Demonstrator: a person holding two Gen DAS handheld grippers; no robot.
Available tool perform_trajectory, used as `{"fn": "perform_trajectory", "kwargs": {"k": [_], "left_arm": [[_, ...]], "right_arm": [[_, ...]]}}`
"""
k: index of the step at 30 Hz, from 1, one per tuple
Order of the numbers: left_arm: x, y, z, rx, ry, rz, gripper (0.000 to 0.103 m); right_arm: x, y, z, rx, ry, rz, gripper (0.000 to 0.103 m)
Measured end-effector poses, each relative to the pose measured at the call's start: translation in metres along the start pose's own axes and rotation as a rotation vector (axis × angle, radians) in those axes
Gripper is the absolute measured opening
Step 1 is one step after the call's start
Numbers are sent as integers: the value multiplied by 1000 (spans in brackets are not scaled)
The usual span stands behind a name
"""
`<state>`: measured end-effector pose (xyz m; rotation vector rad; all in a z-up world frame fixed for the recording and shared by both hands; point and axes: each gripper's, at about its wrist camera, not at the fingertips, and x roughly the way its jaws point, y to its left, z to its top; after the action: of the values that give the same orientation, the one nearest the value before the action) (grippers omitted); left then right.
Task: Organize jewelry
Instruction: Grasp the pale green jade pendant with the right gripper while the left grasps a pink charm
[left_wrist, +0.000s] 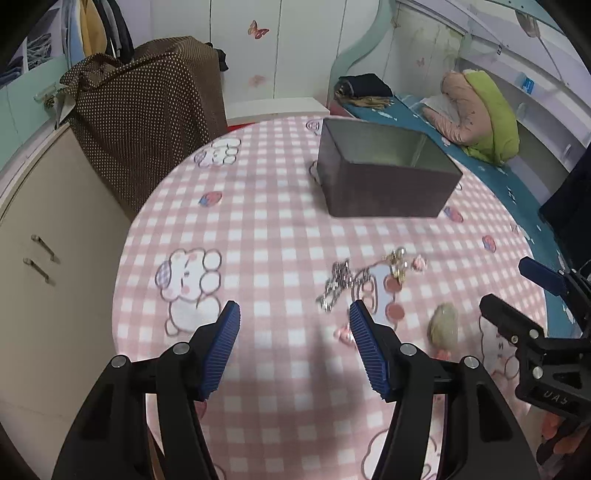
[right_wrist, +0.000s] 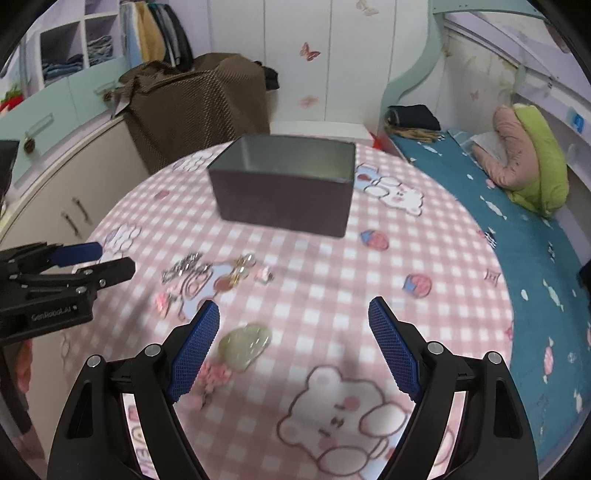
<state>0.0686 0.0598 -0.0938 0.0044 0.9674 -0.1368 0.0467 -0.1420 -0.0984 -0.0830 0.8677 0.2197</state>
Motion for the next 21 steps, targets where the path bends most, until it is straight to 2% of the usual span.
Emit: {"fn": "perform_trajectory", "kwargs": {"k": [10, 15, 18, 20, 21], "left_arm": [[11, -1, -21, 5, 53, -19, 59], [15, -3, -23, 7, 62, -28, 59], [15, -5, -22, 10, 58, -32, 59], [16, -7, -21, 13, 57, -37, 60], [16, -8, -20, 14, 58, -41, 60]], "right_arm": [[35, 11, -19, -12, 80, 16, 80], [45, 25, -22, -61, 81, 22, 78], [47, 26, -21, -55, 71, 55, 65], [45, 28, -20, -71, 59, 78, 45], [45, 29, -20, -73, 55, 82, 42]]}}
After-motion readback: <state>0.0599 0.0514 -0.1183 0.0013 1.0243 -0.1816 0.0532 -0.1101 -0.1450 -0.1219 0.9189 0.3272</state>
